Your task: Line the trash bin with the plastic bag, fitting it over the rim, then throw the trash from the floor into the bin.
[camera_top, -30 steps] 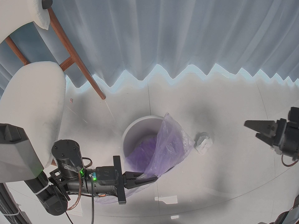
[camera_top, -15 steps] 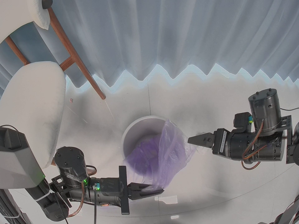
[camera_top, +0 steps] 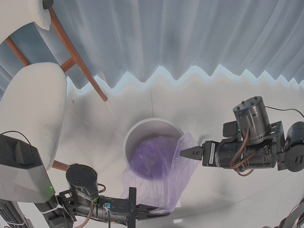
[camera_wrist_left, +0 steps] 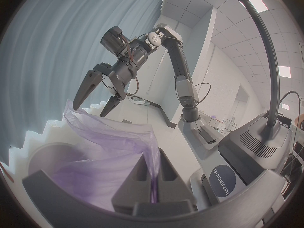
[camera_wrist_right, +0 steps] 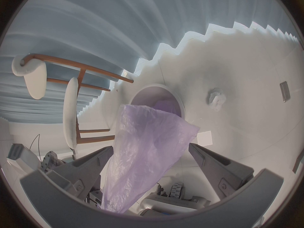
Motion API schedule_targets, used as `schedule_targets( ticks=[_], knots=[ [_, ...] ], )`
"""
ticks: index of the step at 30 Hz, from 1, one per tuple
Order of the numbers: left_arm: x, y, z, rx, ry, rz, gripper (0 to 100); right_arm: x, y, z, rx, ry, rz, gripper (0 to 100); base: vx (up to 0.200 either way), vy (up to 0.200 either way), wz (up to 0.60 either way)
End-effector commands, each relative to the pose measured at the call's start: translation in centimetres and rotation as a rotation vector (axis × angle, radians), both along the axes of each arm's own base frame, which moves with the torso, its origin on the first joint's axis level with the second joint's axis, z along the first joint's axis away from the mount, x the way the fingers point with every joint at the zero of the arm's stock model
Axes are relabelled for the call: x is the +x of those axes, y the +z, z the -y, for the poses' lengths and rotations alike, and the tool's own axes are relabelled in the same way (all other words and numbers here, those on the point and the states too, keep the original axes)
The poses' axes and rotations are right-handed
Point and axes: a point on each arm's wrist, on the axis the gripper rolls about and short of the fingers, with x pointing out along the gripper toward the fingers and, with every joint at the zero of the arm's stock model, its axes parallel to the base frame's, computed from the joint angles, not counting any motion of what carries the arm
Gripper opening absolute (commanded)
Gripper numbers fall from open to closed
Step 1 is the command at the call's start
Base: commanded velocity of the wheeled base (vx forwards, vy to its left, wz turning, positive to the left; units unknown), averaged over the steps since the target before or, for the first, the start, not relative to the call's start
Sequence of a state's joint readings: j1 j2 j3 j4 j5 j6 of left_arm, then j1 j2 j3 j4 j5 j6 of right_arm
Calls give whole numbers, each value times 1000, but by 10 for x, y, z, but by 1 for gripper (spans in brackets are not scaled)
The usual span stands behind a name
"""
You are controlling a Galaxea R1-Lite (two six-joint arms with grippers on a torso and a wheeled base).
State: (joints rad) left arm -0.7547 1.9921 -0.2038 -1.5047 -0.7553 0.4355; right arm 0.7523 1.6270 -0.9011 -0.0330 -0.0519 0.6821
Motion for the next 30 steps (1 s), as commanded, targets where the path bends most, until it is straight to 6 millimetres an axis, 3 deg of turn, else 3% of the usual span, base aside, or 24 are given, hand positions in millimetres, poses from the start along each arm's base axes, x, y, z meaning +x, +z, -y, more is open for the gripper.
schedule_targets(
  ticks=[1,18,23,30],
  knots=[
    [-2,-6,1,19,-9,-20,0,1,-1,-2,-13,6,9,100,0,0,0],
    [-6,-8,3,26,-23,-26,0,-12,12,-5,-32,76,86,100,0,0,0],
    [-5,-7,3,25,-16,-24,0,-9,-6,-6,-83,77,38,100,0,0,0],
    [-7,-8,5,32,-1,-19,0,-12,-15,-6,-109,90,15,100,0,0,0]
  ],
)
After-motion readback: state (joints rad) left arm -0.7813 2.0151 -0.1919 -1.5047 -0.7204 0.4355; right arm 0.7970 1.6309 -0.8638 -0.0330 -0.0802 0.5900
